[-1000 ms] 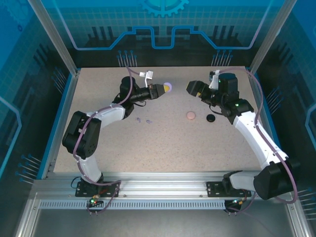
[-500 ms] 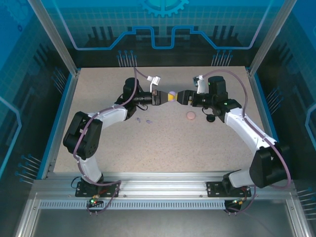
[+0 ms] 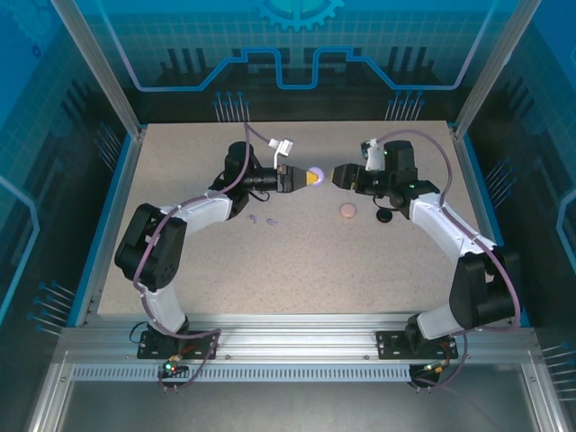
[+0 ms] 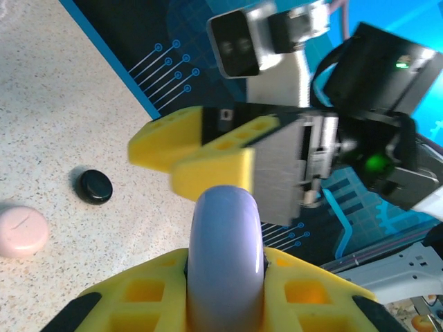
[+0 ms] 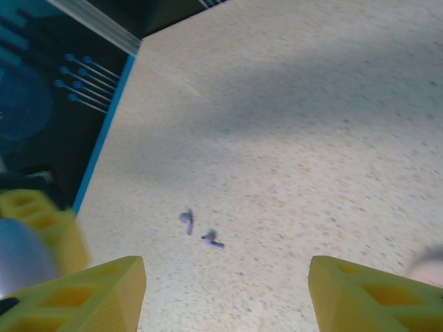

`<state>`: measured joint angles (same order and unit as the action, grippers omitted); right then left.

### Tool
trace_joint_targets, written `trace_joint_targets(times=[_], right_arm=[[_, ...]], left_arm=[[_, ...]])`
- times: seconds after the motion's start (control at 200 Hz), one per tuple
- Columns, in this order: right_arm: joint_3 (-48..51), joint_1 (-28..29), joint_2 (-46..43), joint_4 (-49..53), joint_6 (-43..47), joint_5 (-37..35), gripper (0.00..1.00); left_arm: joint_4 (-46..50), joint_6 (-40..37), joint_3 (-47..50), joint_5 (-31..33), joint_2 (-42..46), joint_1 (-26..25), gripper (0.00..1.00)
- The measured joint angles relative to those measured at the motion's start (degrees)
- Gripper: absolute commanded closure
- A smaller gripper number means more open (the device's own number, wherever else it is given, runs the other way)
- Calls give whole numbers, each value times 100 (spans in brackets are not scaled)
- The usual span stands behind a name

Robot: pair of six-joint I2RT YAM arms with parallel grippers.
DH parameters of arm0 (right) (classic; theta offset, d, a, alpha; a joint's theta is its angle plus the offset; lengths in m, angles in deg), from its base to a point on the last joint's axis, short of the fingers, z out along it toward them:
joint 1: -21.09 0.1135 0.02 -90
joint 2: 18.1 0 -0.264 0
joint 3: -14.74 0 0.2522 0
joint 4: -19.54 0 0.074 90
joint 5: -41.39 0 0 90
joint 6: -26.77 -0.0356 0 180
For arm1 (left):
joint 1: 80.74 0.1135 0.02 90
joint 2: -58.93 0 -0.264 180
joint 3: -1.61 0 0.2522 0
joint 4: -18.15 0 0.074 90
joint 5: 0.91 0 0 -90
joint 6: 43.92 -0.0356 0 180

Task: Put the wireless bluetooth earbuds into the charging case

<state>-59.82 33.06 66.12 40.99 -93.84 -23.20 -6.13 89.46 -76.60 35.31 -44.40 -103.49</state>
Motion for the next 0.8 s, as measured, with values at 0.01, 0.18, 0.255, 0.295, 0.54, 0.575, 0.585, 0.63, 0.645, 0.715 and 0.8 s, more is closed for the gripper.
trace_joint_targets(times=[0.01, 0.18, 0.255, 0.295, 0.54, 0.575, 0.585, 0.63, 0.645, 0.715, 0.8], right_arm=[[20, -13, 0, 9, 0, -4, 36], [125, -39, -184, 142, -87, 26, 35], [138, -33, -450, 144, -136, 74, 35], [138, -24, -601, 131, -177, 87, 35], [127, 168, -885, 186, -1320, -457, 16], [127, 210, -885, 260, -1657, -636, 14], [127, 227, -883, 269, -1775, -684, 14], [127, 284, -876, 304, -2275, -918, 14], [127, 308, -872, 308, -2393, -981, 14], [122, 463, -824, 302, -3084, -1292, 14], [0, 730, -634, 323, -3718, -1554, 14]], left_arm=[[0, 0, 0, -9, 2, -4, 100], [4, -4, 0, -13, 11, -4, 100], [4, -7, 0, -13, 11, -4, 100], [7, -7, 0, -13, 11, -4, 100], [140, -229, 59, 258, 98, -13, 100], [212, -328, 116, 402, 175, -17, 100], [227, -361, 136, 439, 201, -17, 100], [306, -490, 205, 638, 315, -31, 100], [330, -518, 223, 699, 348, -33, 100], [398, -710, 295, 992, 492, -79, 100], [505, -949, 343, 1285, 638, -179, 100]])
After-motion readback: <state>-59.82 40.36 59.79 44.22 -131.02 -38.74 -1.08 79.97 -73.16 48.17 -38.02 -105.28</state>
